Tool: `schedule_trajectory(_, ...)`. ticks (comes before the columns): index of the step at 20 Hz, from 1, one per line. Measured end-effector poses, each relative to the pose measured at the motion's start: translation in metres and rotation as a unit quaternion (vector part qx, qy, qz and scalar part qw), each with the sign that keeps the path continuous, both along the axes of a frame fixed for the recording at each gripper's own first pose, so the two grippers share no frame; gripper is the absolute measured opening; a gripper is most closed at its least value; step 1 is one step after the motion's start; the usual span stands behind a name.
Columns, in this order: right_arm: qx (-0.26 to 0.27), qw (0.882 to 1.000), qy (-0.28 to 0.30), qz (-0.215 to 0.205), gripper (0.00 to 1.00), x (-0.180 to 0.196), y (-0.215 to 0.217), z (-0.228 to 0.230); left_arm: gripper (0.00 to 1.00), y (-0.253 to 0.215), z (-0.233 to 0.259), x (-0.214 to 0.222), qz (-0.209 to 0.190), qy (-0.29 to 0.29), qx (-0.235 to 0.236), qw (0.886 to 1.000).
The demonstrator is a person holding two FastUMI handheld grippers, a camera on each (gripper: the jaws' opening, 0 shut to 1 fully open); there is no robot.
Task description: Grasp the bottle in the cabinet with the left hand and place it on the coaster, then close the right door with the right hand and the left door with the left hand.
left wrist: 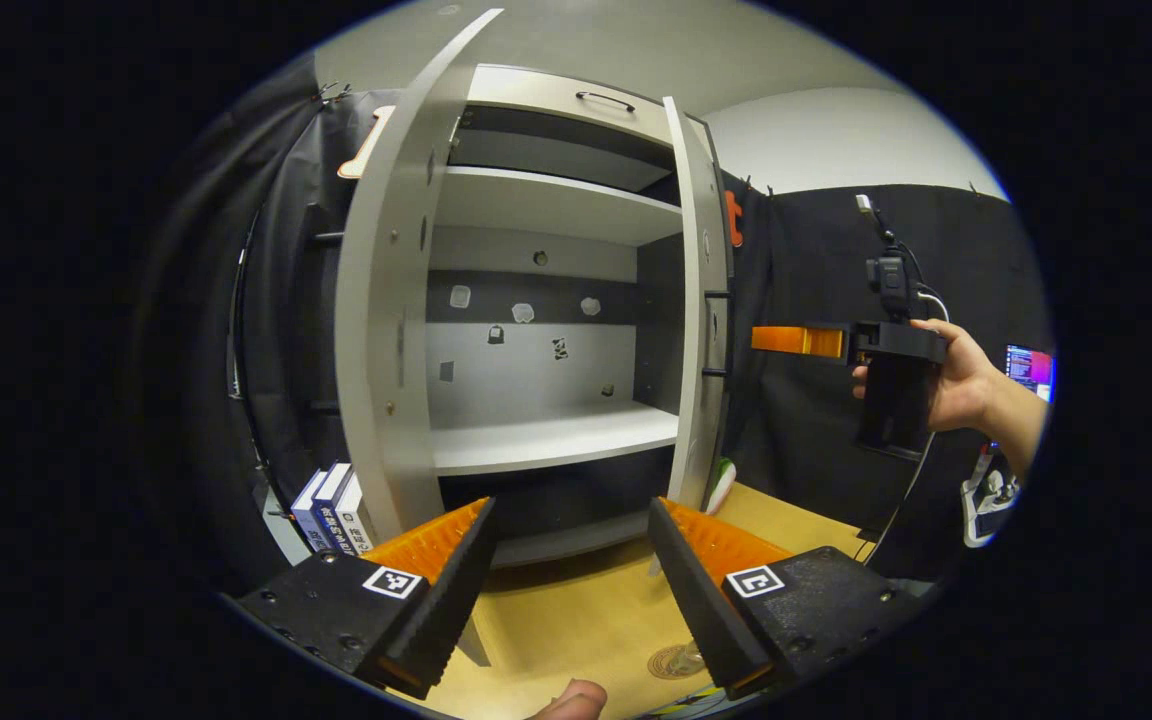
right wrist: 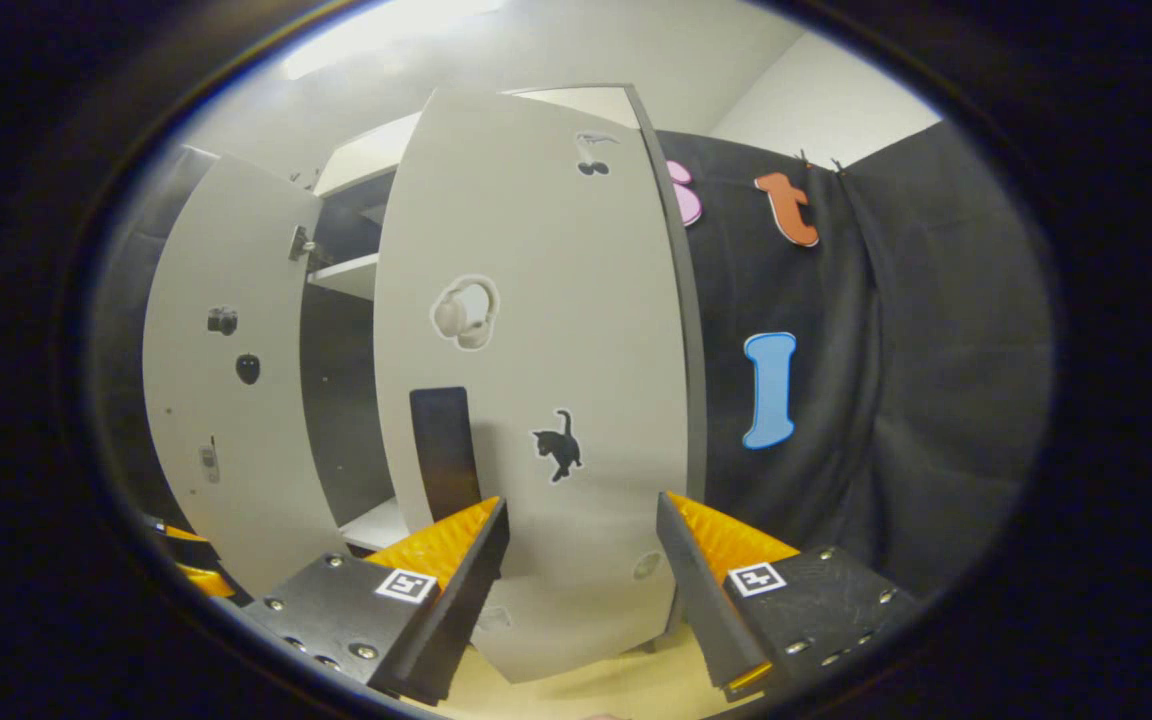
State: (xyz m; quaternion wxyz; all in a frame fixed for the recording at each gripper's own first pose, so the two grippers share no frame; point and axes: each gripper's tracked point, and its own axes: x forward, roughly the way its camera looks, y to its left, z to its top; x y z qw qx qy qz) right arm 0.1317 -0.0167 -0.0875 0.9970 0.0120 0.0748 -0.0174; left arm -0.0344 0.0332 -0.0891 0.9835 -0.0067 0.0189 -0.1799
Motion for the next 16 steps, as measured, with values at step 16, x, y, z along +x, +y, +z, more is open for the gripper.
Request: schedule_trajectory(16, -0.006, 1.0, -0.003, -0.006, 0.91, -0.294, 0.027, 0.006, 0.98, 0.17, 0.058, -0.025, 0.181, -0.035, 0.014, 0.983)
